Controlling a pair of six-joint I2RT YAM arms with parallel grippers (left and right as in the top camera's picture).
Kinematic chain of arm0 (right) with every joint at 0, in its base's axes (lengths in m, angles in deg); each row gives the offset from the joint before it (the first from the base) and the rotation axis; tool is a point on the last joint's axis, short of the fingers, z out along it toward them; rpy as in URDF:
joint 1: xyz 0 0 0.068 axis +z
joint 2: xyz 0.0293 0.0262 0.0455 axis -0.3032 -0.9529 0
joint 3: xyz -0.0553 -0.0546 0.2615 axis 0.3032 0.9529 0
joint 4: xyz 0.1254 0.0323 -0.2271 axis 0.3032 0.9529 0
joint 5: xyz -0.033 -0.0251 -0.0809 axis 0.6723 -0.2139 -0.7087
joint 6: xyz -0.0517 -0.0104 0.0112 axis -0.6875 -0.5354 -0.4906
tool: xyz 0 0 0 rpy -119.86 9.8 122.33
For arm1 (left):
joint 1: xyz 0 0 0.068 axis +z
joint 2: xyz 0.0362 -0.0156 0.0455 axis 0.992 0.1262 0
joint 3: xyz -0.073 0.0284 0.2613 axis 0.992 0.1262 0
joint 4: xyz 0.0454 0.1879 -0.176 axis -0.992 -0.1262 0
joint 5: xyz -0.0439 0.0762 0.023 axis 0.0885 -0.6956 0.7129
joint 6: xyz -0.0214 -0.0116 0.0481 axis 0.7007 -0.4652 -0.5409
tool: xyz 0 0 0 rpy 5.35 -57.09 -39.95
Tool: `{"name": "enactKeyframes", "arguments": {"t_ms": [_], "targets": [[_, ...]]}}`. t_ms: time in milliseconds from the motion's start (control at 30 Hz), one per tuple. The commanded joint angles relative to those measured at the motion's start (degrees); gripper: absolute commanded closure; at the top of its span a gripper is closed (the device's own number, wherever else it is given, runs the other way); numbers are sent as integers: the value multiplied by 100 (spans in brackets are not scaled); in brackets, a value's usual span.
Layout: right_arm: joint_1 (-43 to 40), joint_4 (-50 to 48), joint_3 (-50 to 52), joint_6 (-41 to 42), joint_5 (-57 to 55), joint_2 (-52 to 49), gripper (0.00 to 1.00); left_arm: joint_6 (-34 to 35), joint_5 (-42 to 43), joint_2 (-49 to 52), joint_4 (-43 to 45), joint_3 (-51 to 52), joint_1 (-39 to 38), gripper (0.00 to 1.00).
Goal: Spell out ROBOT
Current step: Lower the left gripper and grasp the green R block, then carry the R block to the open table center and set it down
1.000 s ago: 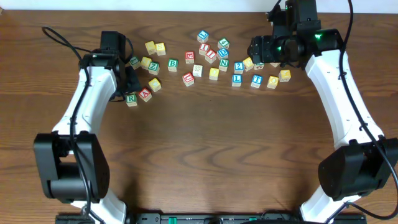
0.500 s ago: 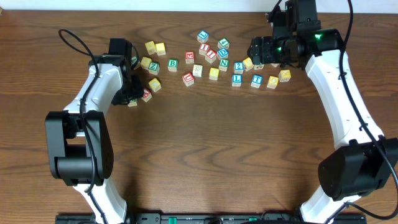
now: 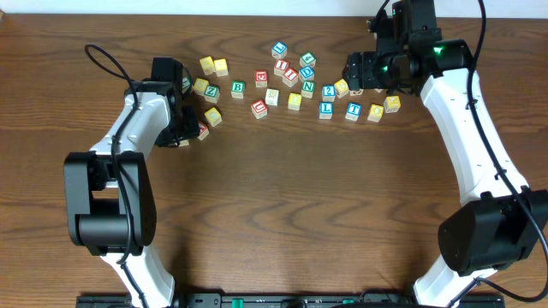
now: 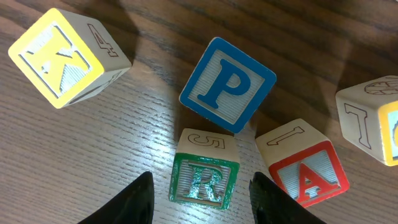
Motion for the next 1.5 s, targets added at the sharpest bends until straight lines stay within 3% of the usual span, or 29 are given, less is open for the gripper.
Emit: {"name": "enactKeyframes", "arguments": {"t_ms": [0, 167, 467, 867, 1133, 1467], "targets": [[28, 31, -79, 87, -83, -4, 17, -81, -72, 125, 13, 37, 17, 51], [28, 109, -79, 85, -83, -4, 16, -79, -72, 391, 205, 37, 17, 51], [28, 72, -79, 85, -85, -4, 13, -79, -177, 382, 284, 31, 17, 69], [28, 22, -79, 85, -85, -4, 11, -81, -350, -208, 107, -153, -63, 72], [28, -20, -79, 85, -83, -4, 11, -79, -350, -883, 210, -153, -892, 72], [50, 111, -79, 74, -87, -4, 11, 310, -326, -542, 494, -151, -2205, 72]]}}
